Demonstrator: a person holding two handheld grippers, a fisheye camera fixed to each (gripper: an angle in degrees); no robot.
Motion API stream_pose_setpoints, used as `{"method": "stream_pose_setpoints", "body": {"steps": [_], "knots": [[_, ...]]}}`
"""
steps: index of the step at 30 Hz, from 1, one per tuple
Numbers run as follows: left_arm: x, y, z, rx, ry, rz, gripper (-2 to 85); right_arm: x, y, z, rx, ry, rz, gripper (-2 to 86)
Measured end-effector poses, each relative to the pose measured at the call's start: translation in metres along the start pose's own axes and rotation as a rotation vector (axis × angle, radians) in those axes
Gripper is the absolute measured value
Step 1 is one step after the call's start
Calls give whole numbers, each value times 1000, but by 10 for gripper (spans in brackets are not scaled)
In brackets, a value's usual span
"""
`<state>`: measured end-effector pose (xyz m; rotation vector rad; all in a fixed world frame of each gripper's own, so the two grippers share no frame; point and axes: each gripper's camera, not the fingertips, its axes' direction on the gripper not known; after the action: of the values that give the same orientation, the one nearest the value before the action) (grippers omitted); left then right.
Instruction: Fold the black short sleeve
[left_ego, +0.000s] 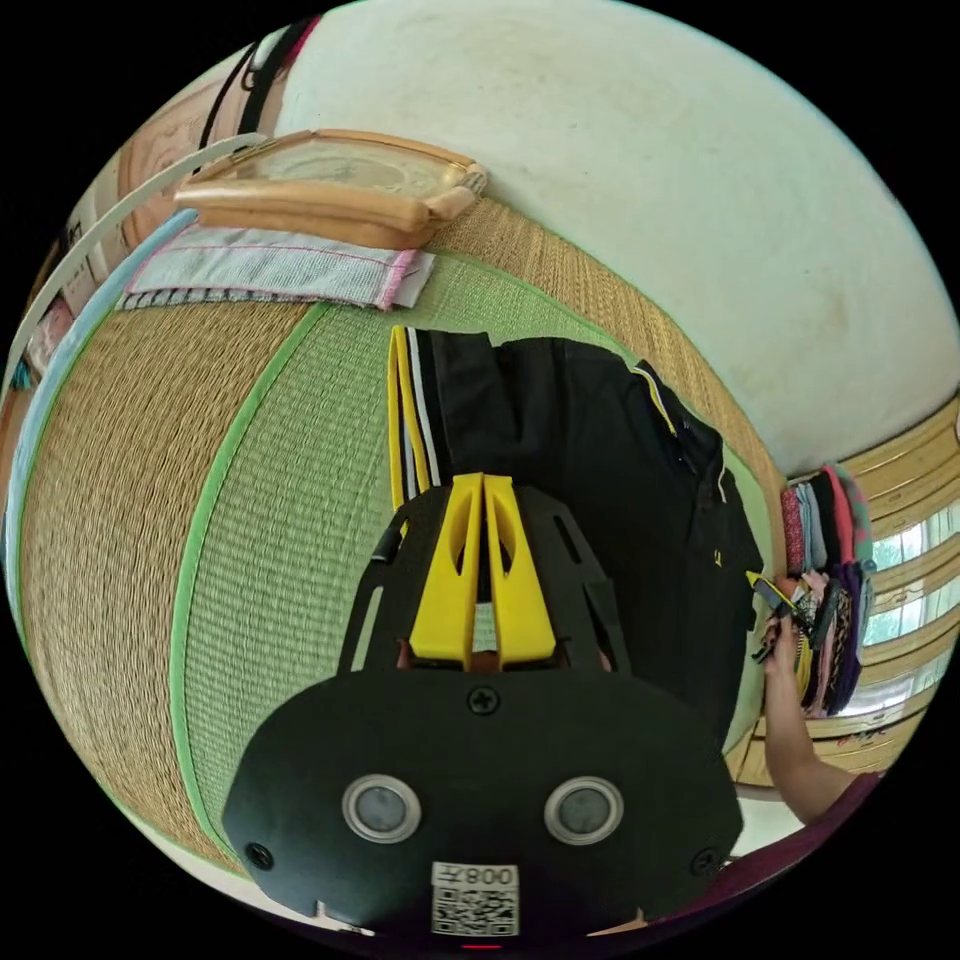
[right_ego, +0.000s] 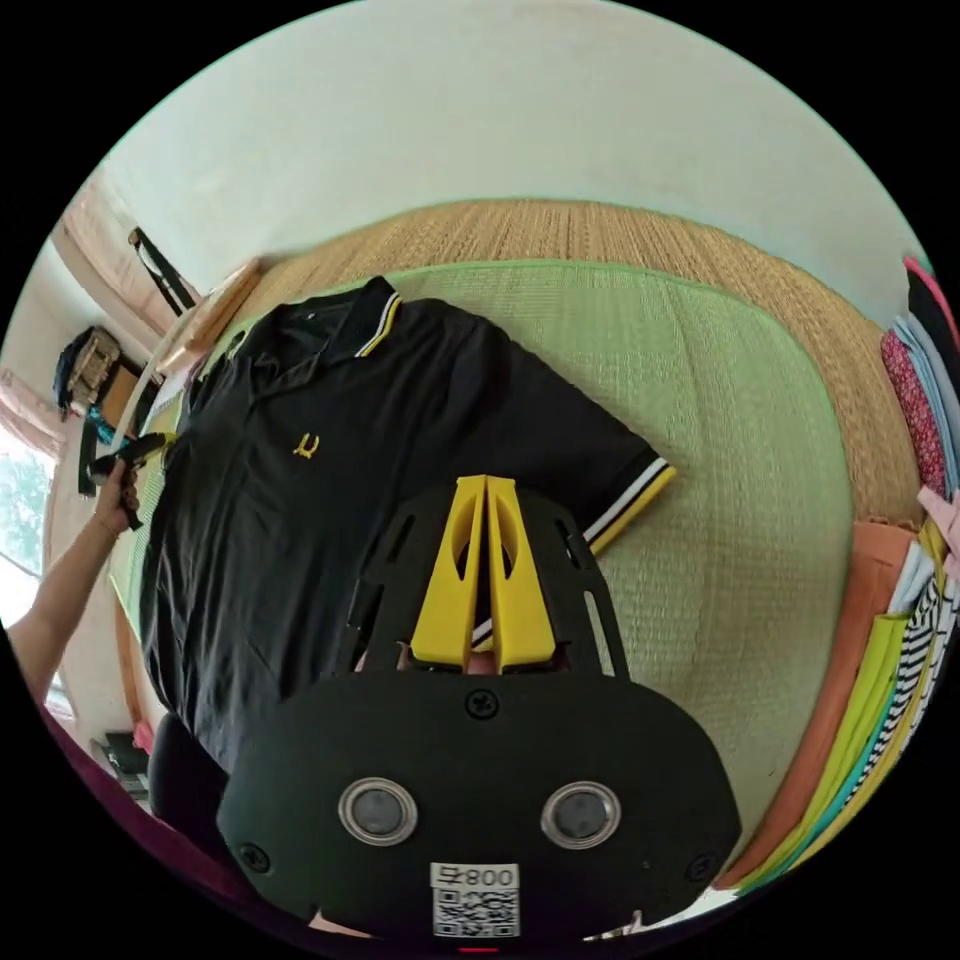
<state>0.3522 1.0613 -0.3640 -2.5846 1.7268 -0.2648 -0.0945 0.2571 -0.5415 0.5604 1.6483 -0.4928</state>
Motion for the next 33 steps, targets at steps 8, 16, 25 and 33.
{"method": "stream_pose_setpoints", "body": {"steps": [8,16,25,33], "knots": [[-27,141,-120,-148,213,56,60,-4,104,-101,77,-185,11,15],[-82,300,-200,-272,242,-141,71,-30,259,-120,-150,-328,93,47],[-85,312,-248,-303,255,-144,60,-38,325,-110,-243,-280,115,66],[-82,305,-277,-325,244,-143,35,-35,316,-93,-314,-311,109,14]]}}
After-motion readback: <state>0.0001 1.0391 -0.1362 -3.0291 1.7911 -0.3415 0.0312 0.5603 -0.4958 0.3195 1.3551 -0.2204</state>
